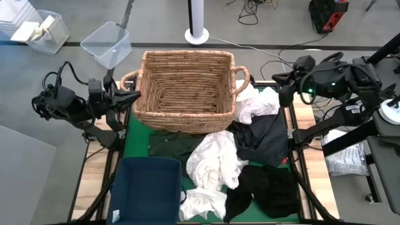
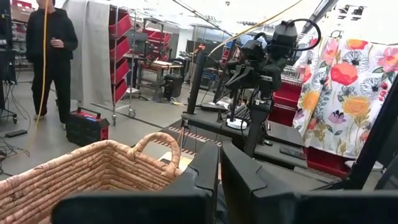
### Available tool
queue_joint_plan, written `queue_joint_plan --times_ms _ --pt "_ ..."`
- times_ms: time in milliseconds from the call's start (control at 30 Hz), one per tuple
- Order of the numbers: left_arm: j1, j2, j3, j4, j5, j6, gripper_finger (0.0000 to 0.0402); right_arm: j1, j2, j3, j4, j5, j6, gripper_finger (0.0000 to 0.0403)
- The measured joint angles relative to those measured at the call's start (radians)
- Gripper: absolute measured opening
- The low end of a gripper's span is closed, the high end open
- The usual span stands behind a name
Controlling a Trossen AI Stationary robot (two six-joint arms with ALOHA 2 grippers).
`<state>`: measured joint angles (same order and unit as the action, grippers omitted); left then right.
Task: Sort clothes
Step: Put the top right white shirt into the laundry basket
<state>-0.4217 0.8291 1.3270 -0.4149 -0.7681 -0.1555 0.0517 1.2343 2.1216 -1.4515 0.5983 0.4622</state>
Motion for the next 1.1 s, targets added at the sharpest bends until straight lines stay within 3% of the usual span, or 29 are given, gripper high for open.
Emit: queue_joint_plan --times_ms 300,533,867,1100 --pt "0.000 0.000 0.000 0.000 0.000 0.000 0.0000 0.000 0.065 0.000 0.027 0.022 0.008 0.0013" --pt "0.000 0.002 0.000 0.001 0.000 0.000 0.0000 -0.012 0.119 -0.001 -0.006 0.044 -0.224 0.0013" --pt "0.000 0.002 0.000 0.004 -0.001 0.000 0.0000 -0.153 0.129 -0.001 -0.112 0.110 -0.126 0.0013" --pt "0.000 0.002 0.000 0.003 -0.004 0.000 0.0000 -0.285 0.100 -0.013 -0.119 -0.018 -0.115 0.0013"
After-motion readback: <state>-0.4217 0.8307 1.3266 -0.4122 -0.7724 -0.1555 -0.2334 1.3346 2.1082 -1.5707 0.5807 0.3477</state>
